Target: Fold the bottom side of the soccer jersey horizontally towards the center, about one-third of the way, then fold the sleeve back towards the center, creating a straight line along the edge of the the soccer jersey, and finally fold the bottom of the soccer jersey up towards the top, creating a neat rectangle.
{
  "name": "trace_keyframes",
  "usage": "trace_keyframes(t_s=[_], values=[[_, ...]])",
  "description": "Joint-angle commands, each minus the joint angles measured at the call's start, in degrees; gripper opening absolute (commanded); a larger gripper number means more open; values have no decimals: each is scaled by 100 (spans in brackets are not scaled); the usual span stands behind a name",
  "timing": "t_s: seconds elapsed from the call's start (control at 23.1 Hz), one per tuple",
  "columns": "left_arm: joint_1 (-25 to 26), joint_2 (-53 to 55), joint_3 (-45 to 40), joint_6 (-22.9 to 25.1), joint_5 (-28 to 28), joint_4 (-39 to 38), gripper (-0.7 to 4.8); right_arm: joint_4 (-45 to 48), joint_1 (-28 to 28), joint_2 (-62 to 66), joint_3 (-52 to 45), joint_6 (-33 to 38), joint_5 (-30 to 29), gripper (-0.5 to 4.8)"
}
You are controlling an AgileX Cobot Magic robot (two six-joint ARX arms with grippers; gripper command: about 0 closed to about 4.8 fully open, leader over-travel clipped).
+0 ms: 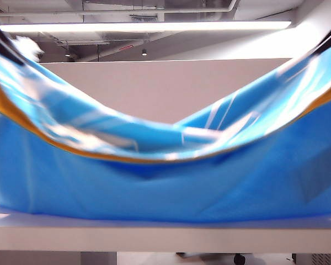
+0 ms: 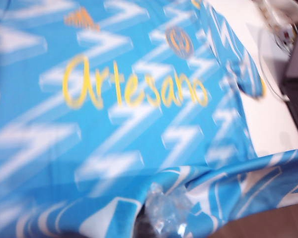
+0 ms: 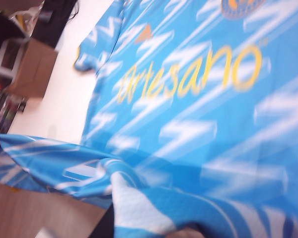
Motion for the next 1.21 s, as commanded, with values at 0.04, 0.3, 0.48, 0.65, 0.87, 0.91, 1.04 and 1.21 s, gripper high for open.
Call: trace_keyframes(t_s=[0.04,0.3,0.48,0.65,0.87,0.91,1.04,1.21], values=[[42,1943,702,498,-450,1443,-6,1467,-197,1971,654,-31,15,-5],[446,4251,2098,831,-518,1589,-6,1578,-516,4181,1976,-516,7,-5],[809,5145,2634,968,-507,1845,28,1624,-667,5005,2588,-1115,24,135],[1137,5344,2719,1292,-535,2151,204,1657,-990,5292,2914,-1128,212,226],[1720,5340,2726,1270,-570,2214,212,1563,-1486,5302,2973,-1147,348,225],[1838,5340,2726,1261,-562,2129,217,1467,-1631,5302,2973,-1191,352,225],[2144,5351,2726,1237,-551,1869,221,1196,-1941,5302,2973,-1342,393,226],[2439,5383,2726,1300,-555,1740,312,1134,-2306,5405,2973,-1346,385,298]])
